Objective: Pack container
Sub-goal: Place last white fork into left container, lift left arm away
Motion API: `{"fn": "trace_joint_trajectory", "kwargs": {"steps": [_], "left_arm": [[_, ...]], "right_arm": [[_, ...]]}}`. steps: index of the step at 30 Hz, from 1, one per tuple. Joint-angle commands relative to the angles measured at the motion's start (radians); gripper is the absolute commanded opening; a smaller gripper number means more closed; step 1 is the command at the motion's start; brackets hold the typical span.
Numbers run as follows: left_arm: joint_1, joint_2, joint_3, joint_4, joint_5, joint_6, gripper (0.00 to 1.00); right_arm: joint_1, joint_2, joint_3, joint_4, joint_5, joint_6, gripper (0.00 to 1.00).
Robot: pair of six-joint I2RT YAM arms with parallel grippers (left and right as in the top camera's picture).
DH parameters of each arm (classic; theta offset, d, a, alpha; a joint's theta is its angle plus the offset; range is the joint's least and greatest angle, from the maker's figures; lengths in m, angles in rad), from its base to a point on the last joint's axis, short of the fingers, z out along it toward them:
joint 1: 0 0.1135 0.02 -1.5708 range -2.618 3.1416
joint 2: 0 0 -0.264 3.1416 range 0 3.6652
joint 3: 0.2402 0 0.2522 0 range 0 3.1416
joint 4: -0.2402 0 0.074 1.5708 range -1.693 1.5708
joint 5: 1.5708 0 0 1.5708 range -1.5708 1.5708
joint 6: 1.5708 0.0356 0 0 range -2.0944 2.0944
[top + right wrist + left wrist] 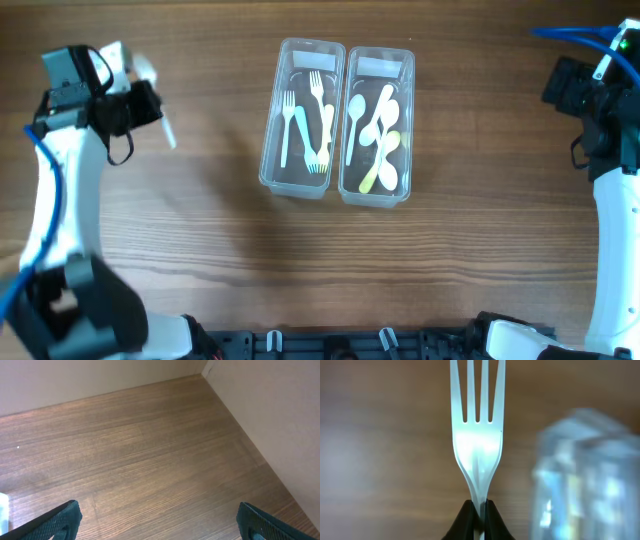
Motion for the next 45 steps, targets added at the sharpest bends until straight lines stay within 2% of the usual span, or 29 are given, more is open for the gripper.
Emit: {"fn": "trace_joint_trajectory", "kwargs": {"steps": [1, 3, 7, 10, 15, 16, 17, 18, 20, 23, 26, 28, 30, 31, 37, 45], "left_arm": [[-0.129, -0.082, 0.013, -0.014, 0.262, 0.066, 0.04], [-0.251, -0.081, 0.010, -0.048, 0.246, 0.122, 0.04], [-0.426, -0.026, 0.002, -0.060, 0.075, 0.121, 0.04], [-0.534, 0.063, 0.002, -0.030, 0.000, 0.117, 0.04], [-0.595, 0.179, 0.002, 0.102, -0.025, 0.028, 0.06], [-0.594, 0.182, 0.002, 0.124, -0.025, 0.006, 0.22], [-0.591, 0.182, 0.002, 0.141, -0.025, -0.002, 0.50], [-0.591, 0.181, 0.003, 0.157, -0.026, -0.009, 0.63], [-0.586, 0.173, 0.010, 0.174, -0.026, -0.014, 1.00], [-0.547, 0.107, 0.045, 0.153, -0.028, -0.025, 1.00], [-0.476, -0.009, 0.066, 0.150, -0.090, -0.113, 1.00], [-0.407, -0.103, 0.066, 0.130, -0.225, -0.204, 1.00], [-0.320, -0.192, 0.066, 0.062, -0.442, -0.282, 1.00], [-0.285, -0.217, 0.066, 0.042, -0.492, -0.299, 1.00], [-0.135, -0.248, 0.066, -0.014, -0.500, -0.302, 1.00], [-0.125, -0.248, 0.066, -0.040, -0.500, -0.302, 0.99]], "right_arm": [[-0.002, -0.013, 0.012, 0.002, -0.009, 0.008, 1.00], [-0.002, -0.013, 0.012, 0.002, -0.009, 0.008, 1.00], [-0.002, -0.013, 0.012, 0.002, -0.009, 0.008, 1.00], [-0.002, -0.013, 0.012, 0.002, -0.009, 0.008, 1.00], [-0.002, -0.013, 0.012, 0.002, -0.009, 0.008, 1.00], [-0.002, -0.013, 0.012, 0.002, -0.009, 0.008, 1.00], [-0.002, -0.013, 0.012, 0.002, -0.009, 0.008, 0.99], [-0.002, -0.013, 0.012, 0.002, -0.009, 0.008, 1.00], [-0.002, -0.013, 0.012, 0.002, -0.009, 0.008, 1.00], [-0.002, -0.013, 0.012, 0.002, -0.009, 0.008, 1.00], [-0.002, -0.013, 0.012, 0.002, -0.009, 0.008, 1.00], [-0.002, -0.013, 0.012, 0.002, -0.009, 0.008, 1.00], [-0.002, -0.013, 0.012, 0.002, -0.009, 0.007, 1.00], [-0.002, -0.013, 0.012, 0.002, -0.009, 0.008, 1.00], [-0.002, -0.013, 0.012, 0.002, -0.009, 0.008, 1.00], [-0.002, -0.013, 0.012, 0.002, -0.009, 0.008, 1.00]]}}
